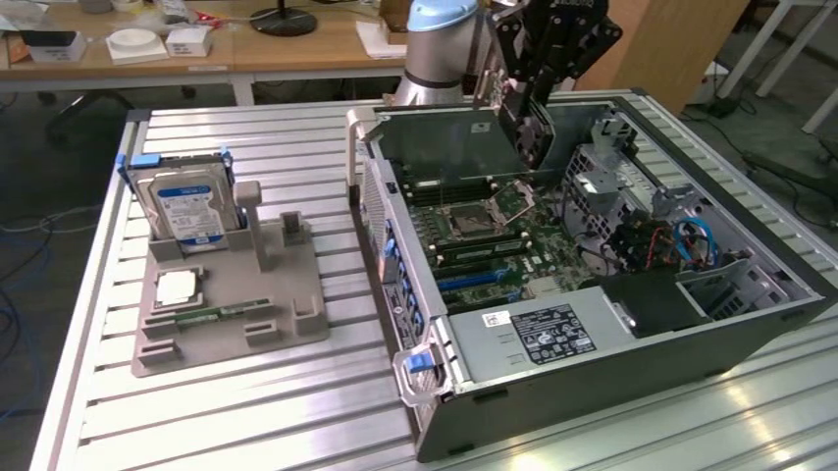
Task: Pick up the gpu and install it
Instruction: 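Pick up the gpu and move the gpu toward the slot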
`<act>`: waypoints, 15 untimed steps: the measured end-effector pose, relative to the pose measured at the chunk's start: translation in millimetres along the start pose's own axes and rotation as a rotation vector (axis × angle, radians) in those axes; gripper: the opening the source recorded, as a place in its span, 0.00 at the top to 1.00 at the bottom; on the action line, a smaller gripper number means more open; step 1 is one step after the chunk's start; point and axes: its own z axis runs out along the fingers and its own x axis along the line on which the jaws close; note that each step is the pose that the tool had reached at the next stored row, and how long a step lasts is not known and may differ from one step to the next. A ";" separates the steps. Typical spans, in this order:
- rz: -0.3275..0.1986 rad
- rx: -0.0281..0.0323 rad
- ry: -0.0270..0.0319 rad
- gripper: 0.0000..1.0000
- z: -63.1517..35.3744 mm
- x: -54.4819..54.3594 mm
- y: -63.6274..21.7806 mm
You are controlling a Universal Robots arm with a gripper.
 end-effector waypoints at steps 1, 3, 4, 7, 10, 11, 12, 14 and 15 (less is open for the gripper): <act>0.000 -0.0001 -0.0007 0.74 0.0 -1.5 0.0; 0.000 0.0000 -0.0023 0.74 0.1 -4.4 0.1; 0.000 -0.0001 -0.0032 0.74 0.1 -5.8 0.2; 0.000 -0.0002 -0.0069 0.74 0.2 -11.1 0.4; 0.000 -0.0003 -0.0110 0.74 0.4 -16.4 0.5; 0.000 -0.0004 -0.0124 0.74 0.5 -18.2 0.6; 0.000 -0.0004 -0.0137 0.74 0.5 -19.8 0.6; 0.000 -0.0004 -0.0146 0.74 0.5 -21.0 0.7; 0.000 -0.0004 -0.0146 0.74 0.5 -21.0 0.7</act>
